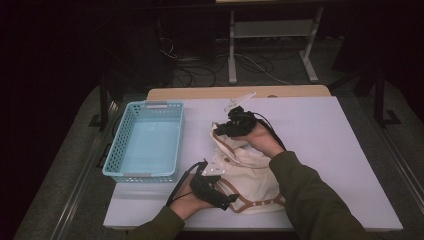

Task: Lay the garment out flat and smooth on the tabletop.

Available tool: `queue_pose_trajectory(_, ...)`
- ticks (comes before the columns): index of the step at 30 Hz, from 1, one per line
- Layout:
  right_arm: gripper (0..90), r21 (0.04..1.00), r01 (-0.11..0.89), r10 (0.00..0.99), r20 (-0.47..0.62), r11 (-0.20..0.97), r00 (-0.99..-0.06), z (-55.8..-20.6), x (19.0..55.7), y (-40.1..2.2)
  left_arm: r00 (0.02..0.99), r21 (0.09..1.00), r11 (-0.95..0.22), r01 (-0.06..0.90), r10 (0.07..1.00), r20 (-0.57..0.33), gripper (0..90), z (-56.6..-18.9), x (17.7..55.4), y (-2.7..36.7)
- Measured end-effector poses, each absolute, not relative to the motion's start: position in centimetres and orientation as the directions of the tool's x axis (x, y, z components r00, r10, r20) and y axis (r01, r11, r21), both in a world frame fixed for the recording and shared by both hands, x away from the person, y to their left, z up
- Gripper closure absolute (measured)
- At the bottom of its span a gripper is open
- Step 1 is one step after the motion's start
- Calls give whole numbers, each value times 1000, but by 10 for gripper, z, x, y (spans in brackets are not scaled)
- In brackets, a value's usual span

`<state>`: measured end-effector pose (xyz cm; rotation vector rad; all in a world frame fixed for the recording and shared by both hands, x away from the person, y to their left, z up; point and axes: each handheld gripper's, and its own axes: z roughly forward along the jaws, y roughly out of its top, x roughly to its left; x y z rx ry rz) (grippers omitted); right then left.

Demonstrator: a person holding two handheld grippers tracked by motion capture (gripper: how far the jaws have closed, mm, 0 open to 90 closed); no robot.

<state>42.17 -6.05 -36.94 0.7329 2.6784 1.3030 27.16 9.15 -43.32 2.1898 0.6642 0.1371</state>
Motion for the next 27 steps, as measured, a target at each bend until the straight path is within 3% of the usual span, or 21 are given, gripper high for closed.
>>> queue_pose_trajectory(4, 796, 744, 336, 393, 108, 577, -913, -376, 421, -41, 858, 741, -529, 414, 500, -122, 0, -433, 271, 92)
queue_pose_trajectory(10, 793, 703, 344, 355, 139, 622, -925, -393, 412, -21, 860, 740, -535, 408, 498, -115, 0, -432, 272, 93)
queue_pose_trajectory(13, 743, 690, 349, 347, 150, 634, -926, -399, 410, -18, 858, 741, -532, 410, 500, -116, 0, -432, 272, 93)
queue_pose_trajectory(17, 574, 707, 370, 370, 164, 603, -915, -395, 408, -23, 859, 741, -534, 408, 499, -113, 0, -432, 272, 93)
queue_pose_trajectory(27, 581, 747, 397, 408, 184, 533, -894, -382, 403, -68, 858, 738, -536, 410, 501, -113, 0, -432, 272, 93)
